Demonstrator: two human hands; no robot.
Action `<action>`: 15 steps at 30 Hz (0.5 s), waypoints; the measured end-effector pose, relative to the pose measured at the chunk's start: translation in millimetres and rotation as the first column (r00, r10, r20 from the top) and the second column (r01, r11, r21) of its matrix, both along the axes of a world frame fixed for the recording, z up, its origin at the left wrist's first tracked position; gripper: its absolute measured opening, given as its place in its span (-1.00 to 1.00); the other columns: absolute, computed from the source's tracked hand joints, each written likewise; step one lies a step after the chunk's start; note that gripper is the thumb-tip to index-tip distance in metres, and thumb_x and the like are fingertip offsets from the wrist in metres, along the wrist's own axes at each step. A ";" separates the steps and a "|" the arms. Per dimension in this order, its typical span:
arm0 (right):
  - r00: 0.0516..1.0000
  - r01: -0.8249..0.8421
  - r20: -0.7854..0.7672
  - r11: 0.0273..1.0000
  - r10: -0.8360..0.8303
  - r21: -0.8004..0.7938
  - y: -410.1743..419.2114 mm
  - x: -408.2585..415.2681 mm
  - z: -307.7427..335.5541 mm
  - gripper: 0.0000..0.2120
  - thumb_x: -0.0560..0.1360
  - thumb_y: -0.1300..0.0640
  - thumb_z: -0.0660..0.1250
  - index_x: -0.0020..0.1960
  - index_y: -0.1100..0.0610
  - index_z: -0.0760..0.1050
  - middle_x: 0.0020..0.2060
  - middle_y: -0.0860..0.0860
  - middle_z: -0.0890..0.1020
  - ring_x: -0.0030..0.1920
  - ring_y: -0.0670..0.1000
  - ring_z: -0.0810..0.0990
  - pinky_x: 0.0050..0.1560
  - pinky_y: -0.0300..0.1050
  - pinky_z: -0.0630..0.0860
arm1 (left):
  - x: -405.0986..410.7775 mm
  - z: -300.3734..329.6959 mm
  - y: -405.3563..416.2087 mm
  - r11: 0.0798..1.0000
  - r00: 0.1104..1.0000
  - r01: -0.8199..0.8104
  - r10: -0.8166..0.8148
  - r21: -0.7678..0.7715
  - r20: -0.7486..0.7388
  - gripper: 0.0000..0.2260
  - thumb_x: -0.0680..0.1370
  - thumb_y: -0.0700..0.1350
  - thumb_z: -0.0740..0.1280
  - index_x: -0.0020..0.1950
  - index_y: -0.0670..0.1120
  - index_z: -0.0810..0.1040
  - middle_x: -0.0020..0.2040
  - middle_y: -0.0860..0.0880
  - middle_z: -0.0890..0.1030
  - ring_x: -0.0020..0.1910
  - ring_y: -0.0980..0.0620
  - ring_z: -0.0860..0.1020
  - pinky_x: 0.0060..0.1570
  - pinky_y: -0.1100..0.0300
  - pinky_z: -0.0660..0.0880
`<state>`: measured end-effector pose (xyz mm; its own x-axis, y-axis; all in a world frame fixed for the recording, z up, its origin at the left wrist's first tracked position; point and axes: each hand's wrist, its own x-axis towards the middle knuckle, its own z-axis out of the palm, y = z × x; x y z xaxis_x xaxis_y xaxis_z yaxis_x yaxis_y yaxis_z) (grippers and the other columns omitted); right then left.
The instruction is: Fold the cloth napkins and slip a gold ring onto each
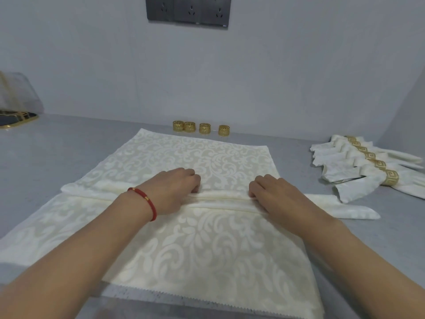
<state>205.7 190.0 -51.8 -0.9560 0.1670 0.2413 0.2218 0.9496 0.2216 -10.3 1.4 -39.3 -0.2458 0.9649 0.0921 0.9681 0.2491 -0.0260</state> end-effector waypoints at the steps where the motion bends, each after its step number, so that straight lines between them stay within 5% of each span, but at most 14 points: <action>1: 1.000 0.001 -0.003 0.997 -0.002 -0.076 0.9 2.9 0.5 -0.70 0.40 0.41 0.35 0.03 0.09 0.50 -0.08 -0.01 0.52 -0.11 0.07 0.51 -0.15 0.02 0.47 | -1.4 1.6 -5.0 0.999 0.995 -0.027 0.025 0.022 0.101 -0.73 0.54 -0.29 0.26 0.06 0.09 0.49 -0.01 0.15 0.44 0.03 0.09 0.46 0.03 0.14 0.47; 4: 0.985 0.058 -0.119 0.891 -0.125 -0.450 6.1 8.2 6.1 -0.83 0.60 0.25 0.28 0.13 0.05 0.56 -0.02 -0.04 0.59 -0.04 0.00 0.53 0.02 -0.06 0.46 | -1.8 1.1 -11.3 0.975 0.954 -0.132 0.077 0.176 0.288 -0.82 0.58 -0.21 0.31 0.03 0.03 0.64 -0.05 0.11 0.62 0.00 0.09 0.57 0.06 0.18 0.51; 6: 0.966 0.064 -0.177 0.837 -0.188 -0.543 7.7 6.4 5.1 -0.88 0.61 0.20 0.32 0.09 0.18 0.61 -0.03 0.08 0.64 -0.09 0.06 0.56 0.03 -0.04 0.49 | -1.0 -4.5 -9.9 0.958 0.942 -0.189 0.114 0.216 0.316 -0.84 0.57 -0.19 0.37 0.10 0.00 0.65 -0.06 0.06 0.61 -0.03 0.05 0.57 0.05 0.16 0.50; 8: 0.969 0.058 -0.171 0.841 -0.176 -0.538 5.8 6.4 0.5 -0.85 0.60 0.21 0.35 0.01 0.29 0.63 -0.07 0.19 0.65 -0.08 0.13 0.56 0.05 0.02 0.48 | -0.6 -12.2 -6.7 0.953 0.948 -0.211 0.145 0.219 0.284 -0.84 0.57 -0.17 0.38 0.12 -0.02 0.65 -0.02 0.04 0.53 0.02 0.01 0.53 0.06 0.15 0.46; 11: 0.962 0.079 -0.194 0.876 -0.192 -0.475 2.4 9.5 -3.1 -0.92 0.60 0.13 0.35 -0.01 0.06 0.63 -0.09 -0.03 0.62 0.01 0.05 0.48 0.09 0.02 0.41 | 2.0 -18.3 -7.3 0.949 0.974 -0.198 0.162 0.244 0.159 -0.89 0.58 -0.16 0.33 0.02 0.05 0.59 0.01 0.10 0.48 0.11 0.02 0.42 0.01 0.10 0.34; 15: 0.982 0.052 -0.173 0.992 -0.072 -0.117 -10.8 16.6 -3.0 -0.84 0.49 0.26 0.39 -0.04 0.03 0.49 -0.16 -0.06 0.53 -0.11 0.09 0.52 -0.13 0.07 0.44 | 12.7 -16.9 -18.9 0.958 0.984 0.010 0.041 0.286 -0.174 -0.75 0.44 -0.29 0.41 -0.10 0.05 0.49 -0.15 0.13 0.53 -0.06 0.03 0.48 -0.09 0.12 0.20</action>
